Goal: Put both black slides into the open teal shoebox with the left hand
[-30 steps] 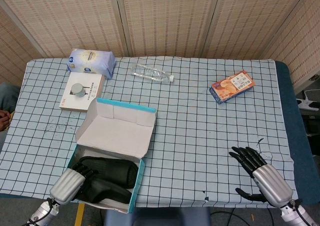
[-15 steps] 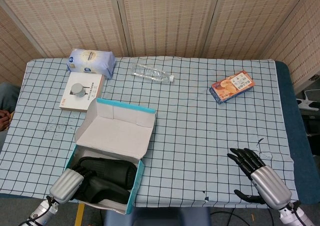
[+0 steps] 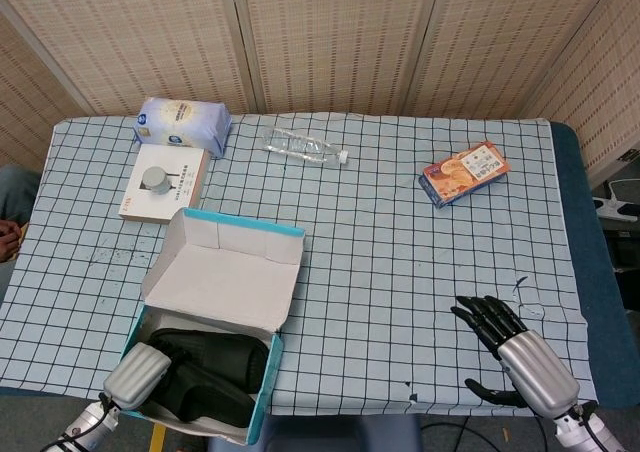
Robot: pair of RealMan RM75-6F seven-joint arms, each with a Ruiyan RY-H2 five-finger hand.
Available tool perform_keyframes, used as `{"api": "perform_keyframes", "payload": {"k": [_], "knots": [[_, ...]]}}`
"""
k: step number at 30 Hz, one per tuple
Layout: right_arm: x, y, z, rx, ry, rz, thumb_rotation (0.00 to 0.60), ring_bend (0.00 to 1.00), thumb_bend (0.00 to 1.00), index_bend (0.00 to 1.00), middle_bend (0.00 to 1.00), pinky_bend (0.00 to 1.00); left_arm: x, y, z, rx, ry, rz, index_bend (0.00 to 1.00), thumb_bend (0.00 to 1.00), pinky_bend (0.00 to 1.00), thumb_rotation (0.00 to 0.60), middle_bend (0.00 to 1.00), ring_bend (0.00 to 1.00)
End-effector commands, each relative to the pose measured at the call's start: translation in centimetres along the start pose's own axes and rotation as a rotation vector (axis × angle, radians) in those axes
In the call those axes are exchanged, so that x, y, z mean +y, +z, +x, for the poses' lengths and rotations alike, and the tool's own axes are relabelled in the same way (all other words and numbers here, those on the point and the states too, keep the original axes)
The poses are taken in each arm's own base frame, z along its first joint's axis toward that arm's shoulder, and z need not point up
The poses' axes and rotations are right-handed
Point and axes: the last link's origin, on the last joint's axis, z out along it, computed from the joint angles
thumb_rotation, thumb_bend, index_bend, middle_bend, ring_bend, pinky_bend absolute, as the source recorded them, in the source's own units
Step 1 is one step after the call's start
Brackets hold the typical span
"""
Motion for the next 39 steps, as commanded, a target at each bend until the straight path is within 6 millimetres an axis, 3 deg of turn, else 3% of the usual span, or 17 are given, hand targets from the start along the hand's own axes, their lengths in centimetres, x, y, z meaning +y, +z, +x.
{"api": "perform_keyframes", "payload": {"k": [1,4,9,11,18,22,26,29,32,39], "knots": [[0.0,-0.1,0.0,0.002,0.001,-0.002,0.581,0.00,0.16,0.00,0.00,0.00,0.1,0.1,0.3,0.020,0.003,-0.003,0.40,0.61,0.41,0.600,0.49,0.42],[0.1,-0.1,0.1,0.004,0.001,-0.003,0.582,0.00,0.16,0.00,0.00,0.00,0.2,0.1,0.8,0.052,0.017,-0.010,0.37,0.60,0.37,0.600,0.46,0.39],[0.2,-0.2,0.0,0.000,0.004,-0.003,0.581,0.00,0.16,0.00,0.00,0.00,0.6,0.1,2.2,0.169,0.053,-0.027,0.17,0.55,0.24,0.600,0.21,0.12],[0.2,-0.2,0.0,-0.003,0.006,-0.003,0.581,0.00,0.16,0.00,0.00,0.00,0.7,0.0,3.0,0.216,0.062,-0.033,0.13,0.54,0.22,0.600,0.16,0.08],[0.4,-0.1,-0.1,0.002,0.011,-0.002,0.582,0.00,0.16,0.00,0.00,0.00,1.1,-0.5,4.9,0.283,0.018,-0.050,0.10,0.53,0.21,0.600,0.15,0.07],[0.6,0.0,-0.2,0.008,0.004,-0.012,0.581,0.00,0.16,0.00,0.00,0.00,1.3,-1.2,7.4,0.384,-0.057,-0.065,0.08,0.54,0.19,0.600,0.15,0.07],[1.6,0.1,-0.6,0.044,-0.073,-0.076,0.581,0.00,0.16,0.00,0.00,0.00,-1.0,-3.1,9.6,0.534,-0.054,0.039,0.08,0.53,0.18,0.600,0.13,0.05],[2.8,0.2,-1.5,0.080,-0.152,-0.171,0.583,0.00,0.16,0.00,0.00,0.00,-5.0,-5.4,8.7,0.492,0.008,0.291,0.04,0.50,0.12,0.596,0.04,0.00],[4.1,0.4,-2.5,0.130,-0.221,-0.273,0.588,0.00,0.16,0.00,0.00,0.00,-7.5,-6.7,7.6,0.475,-0.039,0.446,0.00,0.48,0.09,0.595,0.00,0.00],[5.5,0.9,-2.9,0.162,-0.252,-0.370,0.597,0.00,0.17,0.00,0.00,0.00,-8.8,-7.4,8.0,0.488,0.019,0.528,0.00,0.46,0.07,0.594,0.00,0.00]]}}
